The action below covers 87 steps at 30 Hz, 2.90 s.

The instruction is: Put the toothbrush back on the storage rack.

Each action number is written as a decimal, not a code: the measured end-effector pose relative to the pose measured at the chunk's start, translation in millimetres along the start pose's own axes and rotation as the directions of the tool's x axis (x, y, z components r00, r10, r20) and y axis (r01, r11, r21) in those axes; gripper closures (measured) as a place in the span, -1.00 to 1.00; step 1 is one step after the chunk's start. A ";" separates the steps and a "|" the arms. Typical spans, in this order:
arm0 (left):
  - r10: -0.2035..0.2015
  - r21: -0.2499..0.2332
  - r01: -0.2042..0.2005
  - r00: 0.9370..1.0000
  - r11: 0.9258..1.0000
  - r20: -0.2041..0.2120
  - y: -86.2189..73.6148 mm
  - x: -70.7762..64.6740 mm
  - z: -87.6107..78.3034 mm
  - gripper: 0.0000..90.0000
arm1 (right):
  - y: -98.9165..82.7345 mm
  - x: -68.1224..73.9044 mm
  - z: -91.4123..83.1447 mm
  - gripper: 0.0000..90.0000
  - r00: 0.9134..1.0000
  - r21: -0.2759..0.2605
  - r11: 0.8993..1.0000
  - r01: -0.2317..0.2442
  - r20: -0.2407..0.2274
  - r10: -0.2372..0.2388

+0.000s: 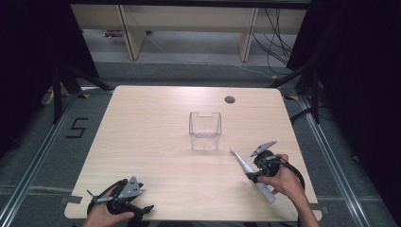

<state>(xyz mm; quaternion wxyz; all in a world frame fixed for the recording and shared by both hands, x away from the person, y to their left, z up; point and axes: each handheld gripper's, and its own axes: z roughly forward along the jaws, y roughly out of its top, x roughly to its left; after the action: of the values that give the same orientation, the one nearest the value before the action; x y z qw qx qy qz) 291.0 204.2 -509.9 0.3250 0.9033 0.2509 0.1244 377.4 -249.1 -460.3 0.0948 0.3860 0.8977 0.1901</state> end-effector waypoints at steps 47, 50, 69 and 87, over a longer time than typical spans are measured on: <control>-0.006 -0.004 0.006 1.000 1.000 0.005 0.5 0.0 1.0 -0.66 | 23.3 -3.0 26.4 0.48 0.993 0.228 0.968 0.100 -0.076 -0.085; -0.008 -0.012 0.008 1.000 1.000 0.003 0.6 -1.1 1.3 -0.66 | 26.4 -1.0 26.8 0.48 0.995 0.265 0.960 0.087 -0.066 -0.072; 0.006 0.002 -0.006 1.000 1.000 0.012 1.7 -0.5 1.6 -0.66 | 32.4 -6.5 28.2 0.49 0.993 0.311 0.945 0.100 -0.092 -0.074; -0.003 -0.004 0.003 1.000 1.000 0.019 2.3 -0.8 2.7 -0.66 | 26.3 -13.4 18.1 0.49 0.991 0.237 0.963 0.131 -0.053 -0.122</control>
<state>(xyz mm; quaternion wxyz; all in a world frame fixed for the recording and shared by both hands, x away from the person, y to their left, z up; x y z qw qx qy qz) 292.2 200.8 -510.4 0.3295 0.9034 0.2489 0.1158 409.6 -237.5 -465.5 0.0424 0.3327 0.9386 0.0811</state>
